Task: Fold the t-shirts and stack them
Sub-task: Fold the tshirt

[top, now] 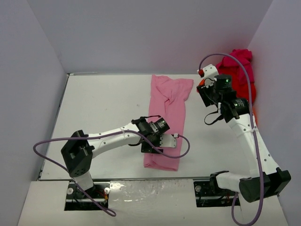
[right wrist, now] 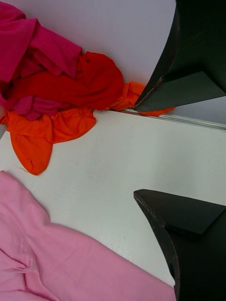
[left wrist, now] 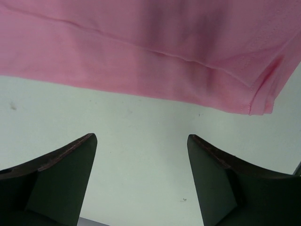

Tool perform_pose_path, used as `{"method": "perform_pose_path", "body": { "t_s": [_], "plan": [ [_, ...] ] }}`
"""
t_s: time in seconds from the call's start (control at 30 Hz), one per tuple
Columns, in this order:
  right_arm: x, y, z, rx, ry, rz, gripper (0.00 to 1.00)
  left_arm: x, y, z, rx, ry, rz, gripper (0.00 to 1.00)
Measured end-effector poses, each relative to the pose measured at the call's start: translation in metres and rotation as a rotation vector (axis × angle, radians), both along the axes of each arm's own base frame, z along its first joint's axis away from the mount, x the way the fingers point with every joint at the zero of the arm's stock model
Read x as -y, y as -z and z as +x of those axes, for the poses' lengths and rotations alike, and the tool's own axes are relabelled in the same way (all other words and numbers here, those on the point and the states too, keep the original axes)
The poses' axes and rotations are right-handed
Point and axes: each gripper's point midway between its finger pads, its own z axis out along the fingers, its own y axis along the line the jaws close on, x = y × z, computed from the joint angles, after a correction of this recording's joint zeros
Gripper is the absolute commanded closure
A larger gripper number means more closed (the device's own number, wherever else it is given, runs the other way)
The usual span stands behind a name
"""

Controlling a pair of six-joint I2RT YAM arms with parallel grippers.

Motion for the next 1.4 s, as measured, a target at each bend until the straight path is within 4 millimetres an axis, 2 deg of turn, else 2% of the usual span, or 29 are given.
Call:
{"method": "perform_pose_path", "body": {
  "t_s": [0.13, 0.23, 0.53, 0.7, 0.8, 1.1, 1.4],
  "plan": [
    [0.010, 0.014, -0.001, -0.027, 0.027, -0.004, 0.35, 0.005, -0.014, -0.006, -0.036, -0.046, -0.061, 0.26],
    [0.017, 0.020, -0.001, -0.037, 0.046, -0.002, 0.35, 0.013, -0.016, -0.020, -0.102, -0.049, -0.097, 0.26],
    [0.031, 0.020, 0.002, -0.029, 0.088, 0.025, 0.34, 0.022, -0.011, -0.075, -0.302, 0.019, -0.109, 0.26],
    [0.034, 0.023, 0.003, -0.035, 0.098, 0.046, 0.34, 0.018, 0.009, -0.094, -0.366, 0.026, -0.079, 0.27],
    [0.035, 0.026, 0.004, -0.043, 0.102, 0.053, 0.34, 0.018, 0.022, -0.099, -0.391, 0.023, -0.055, 0.28],
    [0.040, 0.027, 0.004, -0.048, 0.113, 0.062, 0.32, 0.036, 0.062, -0.100, -0.391, 0.022, -0.024, 0.30],
    [0.039, 0.034, 0.003, -0.057, 0.106, 0.067, 0.32, 0.046, 0.072, -0.102, -0.343, 0.031, -0.018, 0.33]
  ]
}}
